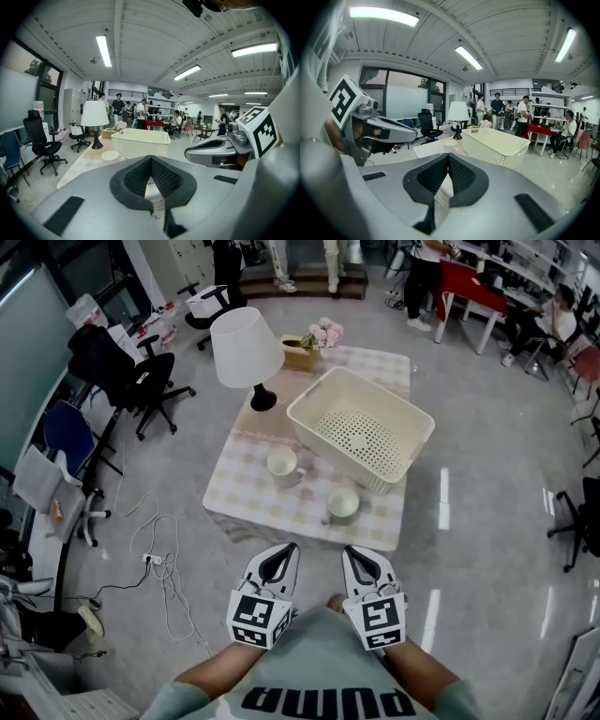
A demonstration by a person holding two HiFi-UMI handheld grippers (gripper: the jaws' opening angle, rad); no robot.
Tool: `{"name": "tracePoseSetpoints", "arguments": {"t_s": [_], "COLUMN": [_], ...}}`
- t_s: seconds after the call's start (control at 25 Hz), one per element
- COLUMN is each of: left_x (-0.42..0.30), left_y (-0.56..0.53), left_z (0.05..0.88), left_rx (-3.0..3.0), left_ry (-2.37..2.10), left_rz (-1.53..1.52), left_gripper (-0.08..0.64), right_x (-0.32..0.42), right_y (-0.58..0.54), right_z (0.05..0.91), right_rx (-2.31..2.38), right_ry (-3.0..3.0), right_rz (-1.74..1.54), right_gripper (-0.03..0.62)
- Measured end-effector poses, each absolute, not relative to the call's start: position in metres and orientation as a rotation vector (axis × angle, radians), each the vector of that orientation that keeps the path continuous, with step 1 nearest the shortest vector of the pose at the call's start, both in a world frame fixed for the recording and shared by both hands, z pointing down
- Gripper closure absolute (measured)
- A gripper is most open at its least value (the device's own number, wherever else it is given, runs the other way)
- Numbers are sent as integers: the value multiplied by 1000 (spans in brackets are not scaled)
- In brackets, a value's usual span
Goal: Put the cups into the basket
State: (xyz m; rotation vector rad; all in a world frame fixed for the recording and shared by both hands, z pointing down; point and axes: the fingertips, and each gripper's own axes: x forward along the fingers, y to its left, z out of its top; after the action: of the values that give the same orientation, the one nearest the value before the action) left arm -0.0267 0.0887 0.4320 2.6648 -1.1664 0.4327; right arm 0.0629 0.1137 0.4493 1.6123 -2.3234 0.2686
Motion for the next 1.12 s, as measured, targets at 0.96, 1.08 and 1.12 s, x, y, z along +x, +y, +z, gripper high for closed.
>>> {"name": "tracePoseSetpoints", "arguments": {"t_s": [0.96,1.08,1.12], "left_x": [-10,-5,-3], "left_y": [6,-7,-12], "left_z": [443,445,446], "left_rx": [2720,2732,2738], "left_ry": [-979,-924,-906], "left_rz": [464,466,465], "left_gripper": [558,560,560], "right_x": [74,74,74], "right_y": [44,35,32], "right_z": [463,468,469], "right_rx": [1703,1711,1715], "right_ry": [-2182,-2144,-2131], "right_rz": [329,336,340], "right_gripper": [578,578,578]}}
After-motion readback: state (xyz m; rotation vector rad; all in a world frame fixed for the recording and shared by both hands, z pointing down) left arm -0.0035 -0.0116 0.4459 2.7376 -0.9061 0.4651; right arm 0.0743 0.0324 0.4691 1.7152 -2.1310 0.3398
